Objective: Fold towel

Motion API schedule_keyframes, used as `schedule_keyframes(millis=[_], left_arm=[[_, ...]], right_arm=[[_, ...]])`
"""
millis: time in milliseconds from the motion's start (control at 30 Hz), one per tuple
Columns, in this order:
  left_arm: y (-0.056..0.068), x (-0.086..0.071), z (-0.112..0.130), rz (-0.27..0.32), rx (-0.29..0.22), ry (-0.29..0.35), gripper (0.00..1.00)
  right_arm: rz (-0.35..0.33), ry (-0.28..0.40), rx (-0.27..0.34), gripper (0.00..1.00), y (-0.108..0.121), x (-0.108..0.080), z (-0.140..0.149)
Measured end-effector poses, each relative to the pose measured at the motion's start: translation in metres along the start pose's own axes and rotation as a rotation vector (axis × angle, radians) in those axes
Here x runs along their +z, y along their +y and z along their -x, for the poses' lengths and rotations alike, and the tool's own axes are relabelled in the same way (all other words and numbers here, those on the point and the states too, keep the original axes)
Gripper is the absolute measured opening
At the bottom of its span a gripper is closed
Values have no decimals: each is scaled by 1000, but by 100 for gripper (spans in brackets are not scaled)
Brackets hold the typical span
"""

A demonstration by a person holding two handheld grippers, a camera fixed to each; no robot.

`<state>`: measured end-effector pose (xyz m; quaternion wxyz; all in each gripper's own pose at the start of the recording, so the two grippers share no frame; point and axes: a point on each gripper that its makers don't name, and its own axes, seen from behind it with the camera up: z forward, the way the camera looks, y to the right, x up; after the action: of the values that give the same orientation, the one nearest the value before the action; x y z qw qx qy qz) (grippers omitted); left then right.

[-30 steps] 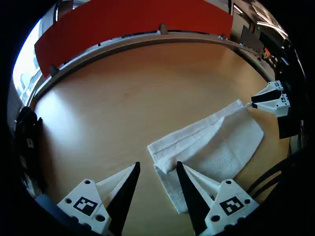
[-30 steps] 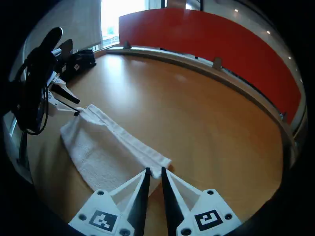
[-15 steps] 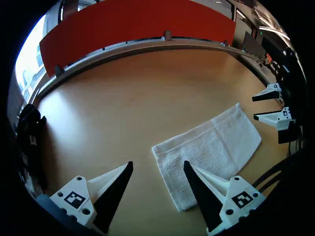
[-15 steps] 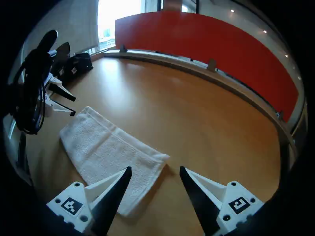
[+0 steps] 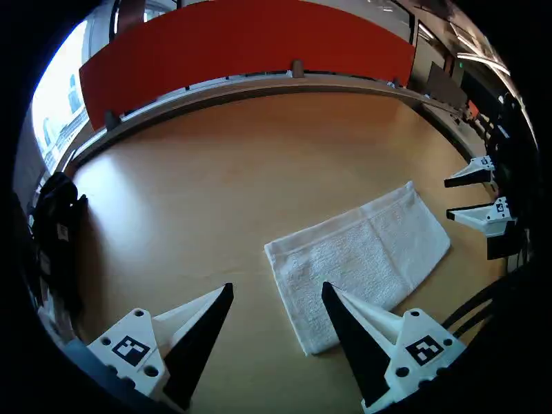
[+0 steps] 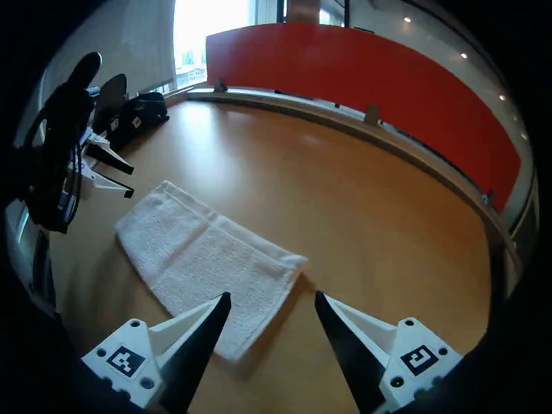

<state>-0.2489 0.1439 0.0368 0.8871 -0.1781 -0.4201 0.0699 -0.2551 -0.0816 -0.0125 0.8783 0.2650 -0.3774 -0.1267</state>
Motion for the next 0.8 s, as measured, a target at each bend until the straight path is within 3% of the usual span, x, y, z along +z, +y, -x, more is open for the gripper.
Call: schedule_keyframes(millis=[800], left_arm=[[6, -29, 55, -28, -67, -19, 95]], right_arm=[[-1, -27, -2, 94, -12, -33, 43]])
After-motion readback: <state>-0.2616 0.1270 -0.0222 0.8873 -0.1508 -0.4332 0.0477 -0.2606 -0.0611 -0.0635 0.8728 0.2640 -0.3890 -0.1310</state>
